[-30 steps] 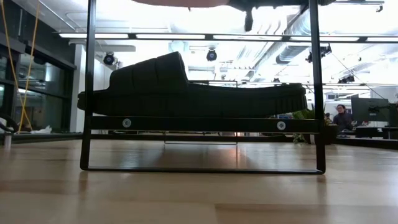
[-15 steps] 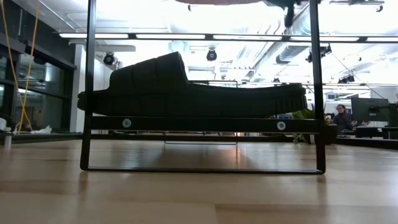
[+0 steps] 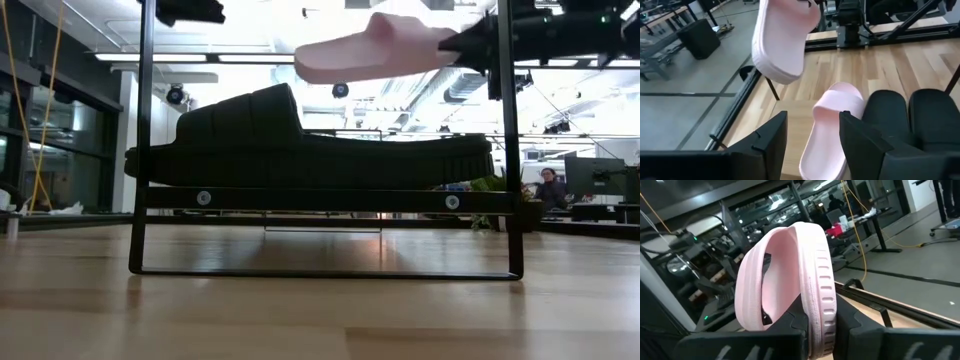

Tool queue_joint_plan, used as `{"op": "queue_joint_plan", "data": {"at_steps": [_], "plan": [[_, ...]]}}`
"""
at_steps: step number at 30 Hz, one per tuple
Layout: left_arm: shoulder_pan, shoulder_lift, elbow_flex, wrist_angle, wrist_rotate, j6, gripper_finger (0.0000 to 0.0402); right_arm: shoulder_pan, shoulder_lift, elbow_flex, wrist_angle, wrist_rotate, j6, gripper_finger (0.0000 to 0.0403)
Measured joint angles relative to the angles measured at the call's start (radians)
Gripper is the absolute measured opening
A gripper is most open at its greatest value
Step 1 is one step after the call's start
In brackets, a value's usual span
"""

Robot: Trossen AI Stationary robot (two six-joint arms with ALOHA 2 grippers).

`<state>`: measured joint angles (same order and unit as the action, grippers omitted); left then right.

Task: Pick and place slides into the shelf
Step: Put the pink slipper on the shelf

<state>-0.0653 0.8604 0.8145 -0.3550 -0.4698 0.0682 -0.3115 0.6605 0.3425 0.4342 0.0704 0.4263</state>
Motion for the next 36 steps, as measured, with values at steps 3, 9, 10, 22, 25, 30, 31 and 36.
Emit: {"op": "queue_joint_plan", "data": {"at_steps": [3,9,10,22,25,30,31,36], "plan": [[0.001,0.000,-0.060,0.072,0.001,0.003,0.0158,0.000,0.000,-0.043,0.074,0.000,0.003,0.0018],[0.001,0.000,-0.142,0.170,0.011,0.002,0.0157,0.038,0.014,-0.075,0.109,0.078,-0.034,0.0018],[0.001,0.000,-0.152,0.182,0.011,0.001,0.0157,0.050,0.019,-0.078,0.115,0.104,-0.048,0.0018],[0.185,0.000,-0.252,0.308,0.107,-0.013,0.0156,0.136,0.180,-0.081,0.306,0.260,-0.142,0.0019],[0.221,-0.006,-0.250,0.313,0.141,-0.023,0.0156,0.136,0.233,-0.081,0.371,0.259,-0.165,0.0019],[0.229,-0.008,-0.250,0.333,0.171,-0.012,0.0156,0.135,0.306,-0.081,0.431,0.261,-0.166,0.0019],[0.229,-0.008,-0.250,0.344,0.172,-0.005,0.0156,0.135,0.318,-0.081,0.437,0.262,-0.169,0.0019],[0.229,-0.008,-0.250,0.419,0.171,0.015,0.0156,0.129,0.390,-0.081,0.502,0.262,-0.169,0.0019]]}}
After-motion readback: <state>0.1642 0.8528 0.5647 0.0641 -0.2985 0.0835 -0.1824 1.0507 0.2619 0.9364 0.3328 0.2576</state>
